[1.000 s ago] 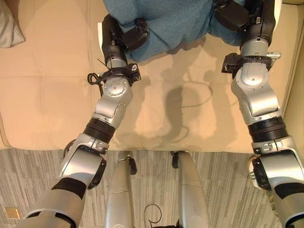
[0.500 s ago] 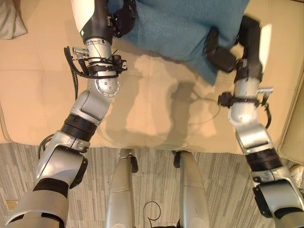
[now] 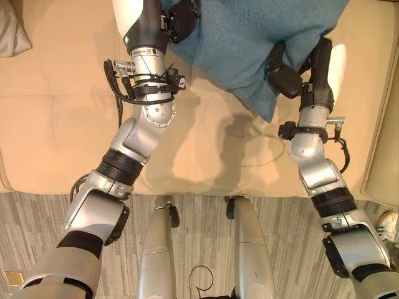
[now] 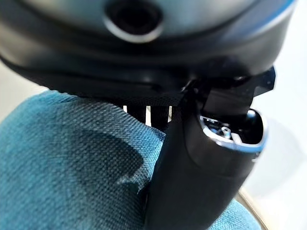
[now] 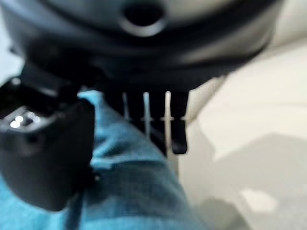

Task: Pick up all the scattered cushions and arrange them neatly on the sofa.

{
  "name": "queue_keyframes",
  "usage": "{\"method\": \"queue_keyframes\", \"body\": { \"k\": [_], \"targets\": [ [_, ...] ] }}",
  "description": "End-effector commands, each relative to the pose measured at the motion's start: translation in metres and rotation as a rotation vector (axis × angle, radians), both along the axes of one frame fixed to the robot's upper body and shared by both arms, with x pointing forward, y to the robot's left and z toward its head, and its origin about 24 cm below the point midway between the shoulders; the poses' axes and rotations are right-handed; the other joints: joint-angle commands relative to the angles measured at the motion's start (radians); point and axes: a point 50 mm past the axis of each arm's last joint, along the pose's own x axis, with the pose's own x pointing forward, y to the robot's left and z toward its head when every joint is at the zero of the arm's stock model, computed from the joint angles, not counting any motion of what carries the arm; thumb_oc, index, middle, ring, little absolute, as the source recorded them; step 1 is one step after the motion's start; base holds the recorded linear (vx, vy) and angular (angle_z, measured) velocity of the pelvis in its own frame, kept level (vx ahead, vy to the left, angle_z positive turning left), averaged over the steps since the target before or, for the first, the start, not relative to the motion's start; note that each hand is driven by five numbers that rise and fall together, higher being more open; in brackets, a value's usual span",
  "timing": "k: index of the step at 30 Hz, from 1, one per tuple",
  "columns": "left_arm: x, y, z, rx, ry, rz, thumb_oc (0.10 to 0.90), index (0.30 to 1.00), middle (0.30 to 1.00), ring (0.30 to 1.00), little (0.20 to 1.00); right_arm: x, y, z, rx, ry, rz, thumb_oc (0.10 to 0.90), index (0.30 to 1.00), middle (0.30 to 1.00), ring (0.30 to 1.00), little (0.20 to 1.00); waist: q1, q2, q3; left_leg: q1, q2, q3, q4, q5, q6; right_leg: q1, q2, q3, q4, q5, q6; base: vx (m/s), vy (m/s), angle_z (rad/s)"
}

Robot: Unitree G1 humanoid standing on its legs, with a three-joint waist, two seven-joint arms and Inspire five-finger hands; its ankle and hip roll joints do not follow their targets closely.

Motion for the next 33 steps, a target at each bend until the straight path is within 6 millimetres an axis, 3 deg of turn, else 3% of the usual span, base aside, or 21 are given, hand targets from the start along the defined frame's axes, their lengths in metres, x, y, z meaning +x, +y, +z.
{"method": "queue_keyframes", "body": {
  "k": [1, 6, 9, 14, 22, 23, 24, 25, 26, 27, 30, 31, 32, 33],
  "targets": [
    [-0.054, -0.046, 0.064, -0.063, -0.402, -0.243, 0.400, 0.300, 0.300, 0.300, 0.300, -0.067, 0.018, 0.139, 0.045, -0.717, 0.032, 0.400, 0.300, 0.300, 0.300, 0.300, 0.020, 0.020, -0.116, 0.008, 0.002, -0.028, 0.072, -0.185, 0.002, 0.076, 0.009, 0.021, -0.150, 0.083, 0.062, 0.00, 0.000, 0.00],
    [-0.060, -0.048, 0.065, -0.089, -0.441, -0.258, 0.400, 0.300, 0.300, 0.300, 0.300, -0.090, 0.024, 0.161, -0.049, -0.859, -0.042, 0.400, 0.300, 0.300, 0.300, 0.300, 0.029, 0.013, -0.124, 0.003, 0.000, -0.031, 0.079, -0.189, 0.003, 0.072, 0.009, 0.018, -0.144, 0.079, 0.060, 0.00, 0.000, 0.00],
    [-0.066, -0.046, 0.063, -0.118, -0.475, -0.273, 0.400, 0.300, 0.300, 0.300, 0.300, -0.098, 0.022, 0.164, -0.110, -0.910, -0.106, 0.400, 0.300, 0.300, 0.300, 0.300, 0.032, 0.009, -0.130, -0.001, 0.001, -0.033, 0.082, -0.191, 0.004, 0.067, 0.010, 0.015, -0.139, 0.075, 0.058, 0.00, 0.000, 0.00],
    [-0.061, -0.050, 0.049, -0.154, -0.428, -0.291, 0.400, 0.300, 0.300, 0.300, 0.300, -0.088, 0.012, 0.161, -0.141, -0.868, -0.189, 0.400, 0.300, 0.300, 0.300, 0.300, 0.037, 0.003, -0.139, -0.010, 0.002, -0.032, 0.080, -0.189, 0.004, 0.056, 0.009, 0.011, -0.140, 0.078, 0.058, 0.00, 0.000, 0.00],
    [-0.028, -0.068, 0.015, -0.228, -0.172, -0.341, 0.400, 0.300, 0.300, 0.300, 0.300, -0.057, -0.005, 0.155, -0.256, -0.685, -0.334, 0.400, 0.300, 0.300, 0.300, 0.300, 0.033, -0.018, -0.152, -0.008, 0.005, -0.035, 0.062, -0.182, 0.003, 0.055, 0.004, 0.003, -0.153, 0.088, 0.064, 0.00, -0.004, 0.02],
    [-0.023, -0.074, 0.006, -0.364, -0.077, -0.457, 0.400, 0.300, 0.300, 0.300, 0.300, -0.054, -0.008, 0.158, -0.261, -0.662, -0.357, 0.400, 0.300, 0.300, 0.300, 0.300, 0.033, -0.023, -0.151, -0.013, 0.004, -0.031, 0.061, -0.179, 0.003, 0.049, 0.002, 0.003, -0.155, 0.092, 0.066, -0.01, -0.003, 0.06],
    [-0.022, -0.078, 0.006, -0.378, -0.049, -0.499, 0.438, 0.356, 0.356, 0.356, 0.356, -0.051, -0.010, 0.159, -0.275, -0.636, -0.372, 0.400, 0.300, 0.300, 0.300, 0.300, 0.034, -0.024, -0.153, -0.017, 0.004, -0.031, 0.061, -0.179, 0.003, 0.045, 0.002, 0.004, -0.157, 0.093, 0.066, 0.00, 0.005, 0.08],
    [-0.022, -0.084, 0.008, -0.331, -0.031, -0.516, 0.667, 0.700, 0.700, 0.700, 0.700, -0.049, -0.010, 0.164, -0.322, -0.615, -0.392, 0.400, 0.300, 0.300, 0.300, 0.300, 0.034, -0.024, -0.152, -0.022, 0.003, -0.030, 0.063, -0.182, 0.002, 0.041, 0.001, 0.003, -0.156, 0.092, 0.068, 0.01, 0.013, 0.08],
    [-0.021, -0.087, 0.008, -0.302, -0.019, -0.517, 0.775, 0.862, 0.862, 0.862, 0.862, -0.049, -0.013, 0.167, -0.336, -0.611, -0.408, 0.400, 0.300, 0.300, 0.300, 0.300, 0.034, -0.025, -0.151, -0.026, 0.004, -0.030, 0.061, -0.178, 0.002, 0.038, 0.001, 0.003, -0.160, 0.096, 0.069, 0.00, 0.011, 0.08],
    [-0.021, -0.087, 0.009, -0.302, -0.021, -0.518, 0.800, 0.900, 0.900, 0.900, 0.900, -0.049, -0.013, 0.169, -0.337, -0.613, -0.408, 0.400, 0.300, 0.300, 0.300, 0.300, 0.034, -0.023, -0.150, -0.027, 0.004, -0.029, 0.060, -0.178, 0.002, 0.037, 0.001, 0.003, -0.161, 0.097, 0.069, -0.01, 0.011, 0.03],
    [-0.017, -0.094, 0.008, -0.324, 0.046, -0.586, 0.800, 0.900, 0.900, 0.900, 0.900, -0.046, -0.019, 0.171, -0.329, -0.579, -0.436, 0.400, 0.300, 0.300, 0.300, 0.300, 0.031, -0.022, -0.148, -0.029, 0.005, -0.029, 0.056, -0.175, 0.002, 0.037, 0.002, 0.003, -0.165, 0.098, 0.069, 0.03, 0.001, 0.02],
    [-0.015, -0.094, 0.009, -0.351, 0.064, -0.606, 0.800, 0.900, 0.900, 0.900, 0.900, -0.044, -0.020, 0.170, -0.320, -0.556, -0.434, 0.400, 0.300, 0.300, 0.300, 0.300, 0.029, -0.020, -0.153, -0.017, 0.003, -0.035, 0.056, -0.202, -0.003, 0.046, 0.003, 0.010, -0.160, 0.075, 0.072, 0.01, 0.016, 0.05],
    [-0.014, -0.094, 0.008, -0.329, 0.077, -0.597, 0.800, 0.900, 0.900, 0.900, 0.900, -0.042, -0.022, 0.169, -0.319, -0.534, -0.434, 0.565, 0.547, 0.547, 0.547, 0.547, 0.028, -0.019, -0.145, -0.025, 0.004, -0.027, 0.057, -0.179, 0.002, 0.038, 0.002, 0.004, -0.163, 0.096, 0.068, 0.09, 0.015, 0.04],
    [-0.011, -0.093, 0.008, -0.305, 0.088, -0.578, 0.800, 0.900, 0.900, 0.900, 0.900, -0.041, -0.024, 0.169, -0.315, -0.515, -0.435, 0.800, 0.900, 0.900, 0.900, 0.900, 0.028, -0.018, -0.153, -0.015, 0.003, -0.033, 0.055, -0.204, -0.002, 0.047, 0.004, 0.010, -0.161, 0.076, 0.072, -0.07, 0.039, 0.02]
  ]
}}
